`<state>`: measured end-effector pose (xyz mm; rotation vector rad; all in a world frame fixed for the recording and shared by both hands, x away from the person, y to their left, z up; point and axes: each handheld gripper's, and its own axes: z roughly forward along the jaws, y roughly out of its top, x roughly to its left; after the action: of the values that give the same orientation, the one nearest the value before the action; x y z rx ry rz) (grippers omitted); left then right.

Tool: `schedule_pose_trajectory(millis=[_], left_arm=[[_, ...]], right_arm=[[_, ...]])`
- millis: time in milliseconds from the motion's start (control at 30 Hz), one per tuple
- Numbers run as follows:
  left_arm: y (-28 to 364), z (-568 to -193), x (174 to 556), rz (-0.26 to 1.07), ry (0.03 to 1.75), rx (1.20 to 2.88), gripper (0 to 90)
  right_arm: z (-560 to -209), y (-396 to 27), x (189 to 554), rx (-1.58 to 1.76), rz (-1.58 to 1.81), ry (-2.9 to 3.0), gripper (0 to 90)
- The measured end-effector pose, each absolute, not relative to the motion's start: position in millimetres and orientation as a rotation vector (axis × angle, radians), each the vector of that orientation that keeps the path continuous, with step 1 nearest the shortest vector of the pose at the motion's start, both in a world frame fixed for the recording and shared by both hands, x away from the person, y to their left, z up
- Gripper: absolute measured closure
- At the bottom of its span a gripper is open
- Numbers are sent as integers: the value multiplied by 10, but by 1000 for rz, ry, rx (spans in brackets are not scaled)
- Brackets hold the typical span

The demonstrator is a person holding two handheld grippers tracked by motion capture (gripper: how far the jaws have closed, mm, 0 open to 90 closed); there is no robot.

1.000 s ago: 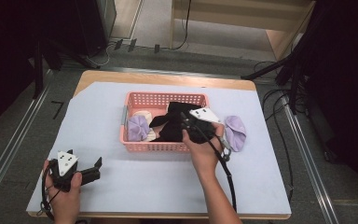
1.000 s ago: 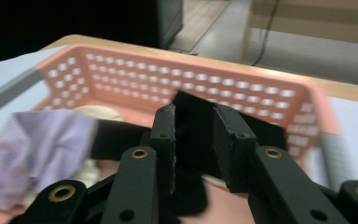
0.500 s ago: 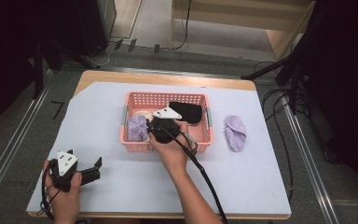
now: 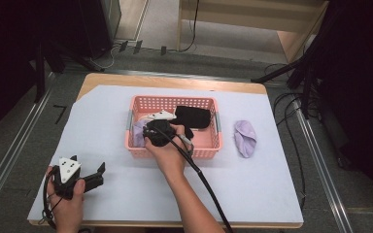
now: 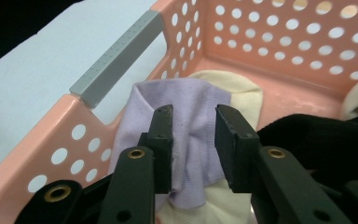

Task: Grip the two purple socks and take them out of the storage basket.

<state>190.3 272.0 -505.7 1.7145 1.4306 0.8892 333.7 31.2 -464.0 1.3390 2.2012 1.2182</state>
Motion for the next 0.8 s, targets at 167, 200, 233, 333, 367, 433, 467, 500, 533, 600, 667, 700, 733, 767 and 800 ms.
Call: schedule_pose_trajectory(millis=[167,200,233,333,367,433,467,500,533,600,667,700,733,767,800], left_arm=[[2718,-5060,1905,890,1431,1711,75],[2717,-5060,1906,890,1430,1711,75],[2717,-5060,1907,890,1428,1713,75],[2715,-5060,1907,890,1428,1713,75],[2716,-5061,1906,890,1428,1712,75],[2718,-5060,1906,890,1429,1712,75],[2717,-5060,1907,889,1429,1711,75],[2718,-5060,1906,890,1429,1712,75],[2718,-5060,1906,889,1429,1712,75],[2720,-5059,1904,888,1430,1710,75],[2722,-5058,1904,885,1430,1711,75],[2720,-5058,1904,886,1431,1712,75],[2719,-5059,1905,887,1429,1710,75],[2719,-5058,1904,888,1429,1712,75],[2719,-5059,1904,887,1429,1711,75]], right_arm=[[-4642,388,3367,1344,1220,2244,675],[-4643,404,3373,1347,1217,2252,673],[-4649,425,3382,1351,1210,2257,672],[-4684,491,3421,1345,1166,2276,674],[-4692,521,3433,1345,1116,2304,693],[-4689,562,3451,1349,1069,2344,730],[-4691,574,3460,1357,1073,2358,764],[-4688,582,3464,1359,1060,2374,822],[-4690,582,3460,1341,1056,2376,874],[-4696,580,3443,1306,1064,2358,890],[-4675,548,3412,1280,1104,2316,894],[-4654,524,3396,1278,1140,2287,894],[-4628,499,3382,1278,1174,2258,895],[-4600,473,3367,1274,1213,2225,896],[-4573,447,3352,1262,1240,2197,896]])
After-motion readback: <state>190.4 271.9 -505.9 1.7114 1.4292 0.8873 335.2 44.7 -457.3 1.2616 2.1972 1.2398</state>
